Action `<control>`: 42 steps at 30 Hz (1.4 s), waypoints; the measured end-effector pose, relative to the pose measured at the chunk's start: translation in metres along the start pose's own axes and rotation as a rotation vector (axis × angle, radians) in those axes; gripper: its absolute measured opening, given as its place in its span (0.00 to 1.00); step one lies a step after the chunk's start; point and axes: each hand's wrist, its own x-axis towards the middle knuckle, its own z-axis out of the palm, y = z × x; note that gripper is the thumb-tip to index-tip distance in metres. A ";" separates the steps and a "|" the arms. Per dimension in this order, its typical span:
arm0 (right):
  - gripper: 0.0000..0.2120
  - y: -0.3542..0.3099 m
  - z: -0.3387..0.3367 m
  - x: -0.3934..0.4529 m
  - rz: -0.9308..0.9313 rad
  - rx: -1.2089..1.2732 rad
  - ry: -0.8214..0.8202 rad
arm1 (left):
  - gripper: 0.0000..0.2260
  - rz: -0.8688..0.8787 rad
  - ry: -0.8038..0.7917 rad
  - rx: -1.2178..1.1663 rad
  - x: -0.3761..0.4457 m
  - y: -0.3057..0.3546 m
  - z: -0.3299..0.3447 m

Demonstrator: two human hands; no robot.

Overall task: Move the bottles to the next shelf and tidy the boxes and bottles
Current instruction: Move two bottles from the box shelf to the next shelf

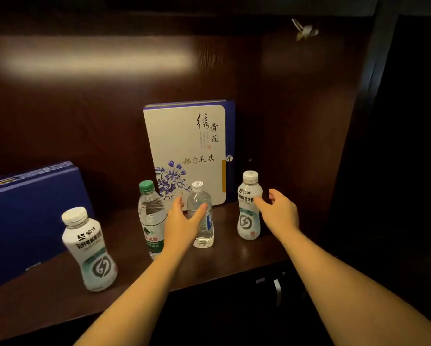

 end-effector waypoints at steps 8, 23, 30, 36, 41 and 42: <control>0.33 0.042 0.046 0.017 0.088 0.265 -0.226 | 0.41 -0.138 -0.011 -0.119 0.011 -0.052 0.048; 0.17 0.079 0.074 0.007 0.102 0.471 -0.076 | 0.31 -0.099 0.091 -0.206 -0.003 -0.067 0.075; 0.19 0.089 -0.005 -0.039 0.105 0.443 0.071 | 0.31 -0.041 -0.141 -0.328 -0.060 -0.024 0.090; 0.21 0.120 -0.113 -0.073 0.152 0.338 0.270 | 0.30 0.079 -0.414 -0.424 -0.109 0.040 0.139; 0.22 0.159 -0.200 -0.069 0.176 0.281 0.398 | 0.29 0.118 -0.561 -0.478 -0.140 0.093 0.211; 0.23 0.168 -0.215 -0.064 0.182 0.279 0.419 | 0.28 0.126 -0.588 -0.489 -0.142 0.103 0.229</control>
